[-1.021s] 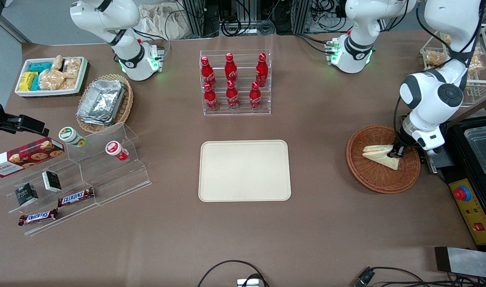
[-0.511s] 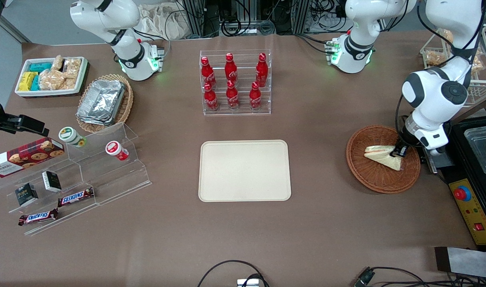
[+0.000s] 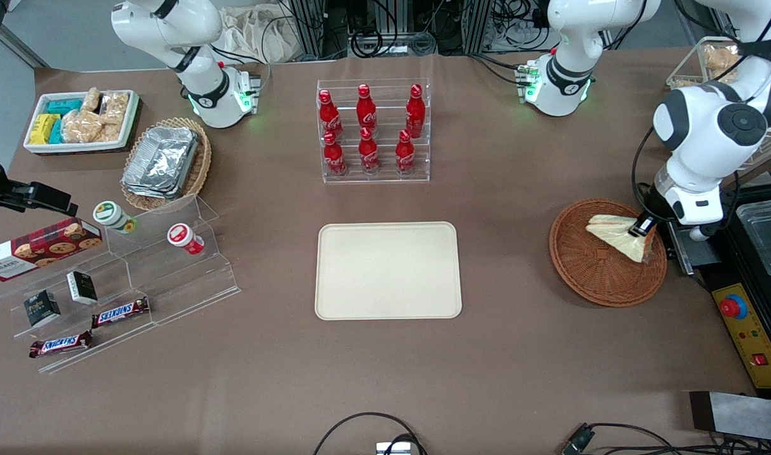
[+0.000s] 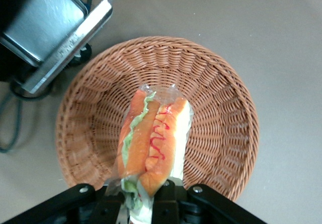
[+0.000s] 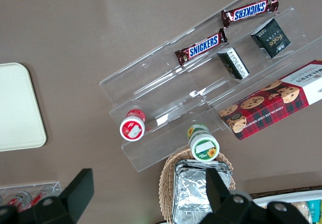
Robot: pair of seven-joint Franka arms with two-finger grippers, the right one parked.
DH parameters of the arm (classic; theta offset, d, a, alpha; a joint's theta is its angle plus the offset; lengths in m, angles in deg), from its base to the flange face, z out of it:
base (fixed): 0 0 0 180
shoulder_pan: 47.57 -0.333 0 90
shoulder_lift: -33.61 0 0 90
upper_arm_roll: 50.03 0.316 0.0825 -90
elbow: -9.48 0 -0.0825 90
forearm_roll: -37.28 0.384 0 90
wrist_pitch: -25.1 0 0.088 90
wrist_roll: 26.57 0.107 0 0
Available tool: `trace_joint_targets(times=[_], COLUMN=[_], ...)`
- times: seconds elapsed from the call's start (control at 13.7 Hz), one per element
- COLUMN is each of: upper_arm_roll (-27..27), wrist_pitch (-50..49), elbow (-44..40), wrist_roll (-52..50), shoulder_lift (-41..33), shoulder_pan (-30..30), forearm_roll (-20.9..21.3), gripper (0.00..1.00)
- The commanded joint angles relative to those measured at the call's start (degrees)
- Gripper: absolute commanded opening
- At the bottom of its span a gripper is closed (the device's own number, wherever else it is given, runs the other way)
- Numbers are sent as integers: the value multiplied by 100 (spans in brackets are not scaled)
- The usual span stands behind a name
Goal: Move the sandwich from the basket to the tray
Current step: 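Lift the sandwich and carry it toward the cream tray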
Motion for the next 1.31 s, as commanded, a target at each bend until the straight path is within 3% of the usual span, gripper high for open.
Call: trace_joint_targets(times=[0.0,0.22,0.88,1.24], upper_arm_roll=[-279,-762,-1966,-2564], wrist_pitch=[-985,-1410,-1490,-1481], elbow=[-718,-1072,-1459,-1810], wrist_roll=[417,646,1357,1421], shoulder_lift=[-102,-111,-32,354], shoulder_pan=[10,10,19,19], forearm_roll=[129,138,50,50], gripper=[0,0,0,1])
